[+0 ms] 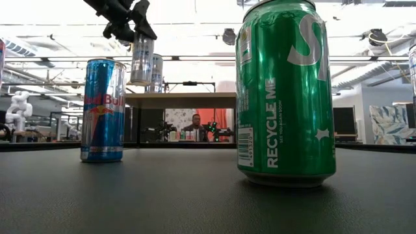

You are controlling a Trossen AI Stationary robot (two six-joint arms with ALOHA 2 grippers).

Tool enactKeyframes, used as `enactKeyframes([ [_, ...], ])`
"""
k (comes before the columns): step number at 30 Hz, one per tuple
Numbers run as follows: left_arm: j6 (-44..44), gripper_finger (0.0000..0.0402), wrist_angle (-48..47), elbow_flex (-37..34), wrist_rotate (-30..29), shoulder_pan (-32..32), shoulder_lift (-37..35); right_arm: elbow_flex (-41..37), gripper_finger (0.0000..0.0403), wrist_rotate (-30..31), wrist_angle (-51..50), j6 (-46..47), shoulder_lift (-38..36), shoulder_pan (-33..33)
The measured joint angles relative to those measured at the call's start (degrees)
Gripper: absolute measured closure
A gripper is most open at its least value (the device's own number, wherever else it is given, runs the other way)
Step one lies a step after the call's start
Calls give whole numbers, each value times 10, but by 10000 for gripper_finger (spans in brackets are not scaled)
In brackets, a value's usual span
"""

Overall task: Place canned beverage on shelf
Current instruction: Put the white-blue soda can, aligned with the other white-blue soda can on the shelf

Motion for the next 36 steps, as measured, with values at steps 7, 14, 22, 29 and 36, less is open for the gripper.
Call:
enactKeyframes([
  [7,-12,139,-3,0,18,3,0,0,3,0,0,1,0,0],
  [14,-21,139,-14,0,18,3,0,0,3,0,0,6,0,0],
  [22,-11,139,-2,1,17,5,0,0,3,0,0,6,0,0],
  [29,-12,139,-14,1,16,5,0,0,3,0,0,6,0,0],
  [36,-34,139,9,-36,15,5,-2,0,3,0,0,6,0,0],
])
